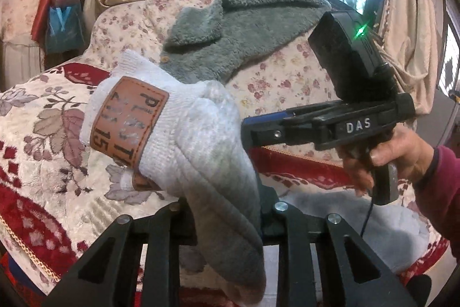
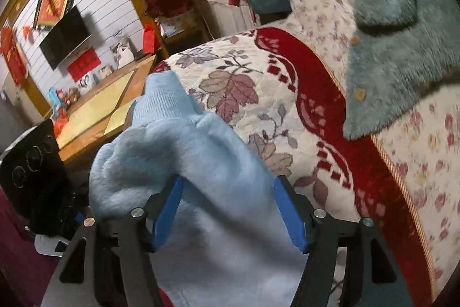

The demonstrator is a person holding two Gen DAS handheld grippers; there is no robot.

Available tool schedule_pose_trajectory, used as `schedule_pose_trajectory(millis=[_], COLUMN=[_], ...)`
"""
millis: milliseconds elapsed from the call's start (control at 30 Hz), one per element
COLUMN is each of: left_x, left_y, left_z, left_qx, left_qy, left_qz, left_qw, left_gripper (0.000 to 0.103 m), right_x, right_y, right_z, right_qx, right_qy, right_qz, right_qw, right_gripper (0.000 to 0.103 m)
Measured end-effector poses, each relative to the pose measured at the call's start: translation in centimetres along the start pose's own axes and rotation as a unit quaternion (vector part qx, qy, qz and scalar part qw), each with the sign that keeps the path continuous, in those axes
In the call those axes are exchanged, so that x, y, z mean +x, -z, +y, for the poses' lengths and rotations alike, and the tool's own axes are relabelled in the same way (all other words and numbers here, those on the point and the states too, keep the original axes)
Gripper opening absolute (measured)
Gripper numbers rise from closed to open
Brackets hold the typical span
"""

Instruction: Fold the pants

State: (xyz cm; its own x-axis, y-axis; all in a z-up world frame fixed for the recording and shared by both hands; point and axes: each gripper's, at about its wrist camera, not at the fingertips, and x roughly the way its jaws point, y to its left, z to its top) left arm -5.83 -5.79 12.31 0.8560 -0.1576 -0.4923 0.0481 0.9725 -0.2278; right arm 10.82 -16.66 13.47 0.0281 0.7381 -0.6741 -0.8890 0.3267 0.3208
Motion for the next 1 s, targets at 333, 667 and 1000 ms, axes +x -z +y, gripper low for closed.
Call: schedule_pose_trajectory(millis=[333, 667, 1000], left_x=[1.4, 2.4, 0.8], left_y=[0.4, 0.9, 2.0], left_z=[2.9, 3.2, 3.3], left_qx=[-0.036, -0.028, -0.016], left_qy=[-0.007, -0.010, 0.010], left_qz=[0.020, 0.034, 0.021], left_qw=[0.9991, 0.9990, 0.9996], left_gripper=[0.025, 0.025, 0.025], right_x=[-0.1, 9.0, 1.9], right_y=[5.4, 9.7, 5.2], right_z=[-2.9, -3.2, -5.6], right_qx=[0.095, 0.106, 0.074], right_qy=[0.050, 0.111, 0.028], right_qz=[0.010, 0.094, 0.017], right_qw=[0.994, 0.984, 0.997], right_gripper=[0.071, 0.067, 0.091])
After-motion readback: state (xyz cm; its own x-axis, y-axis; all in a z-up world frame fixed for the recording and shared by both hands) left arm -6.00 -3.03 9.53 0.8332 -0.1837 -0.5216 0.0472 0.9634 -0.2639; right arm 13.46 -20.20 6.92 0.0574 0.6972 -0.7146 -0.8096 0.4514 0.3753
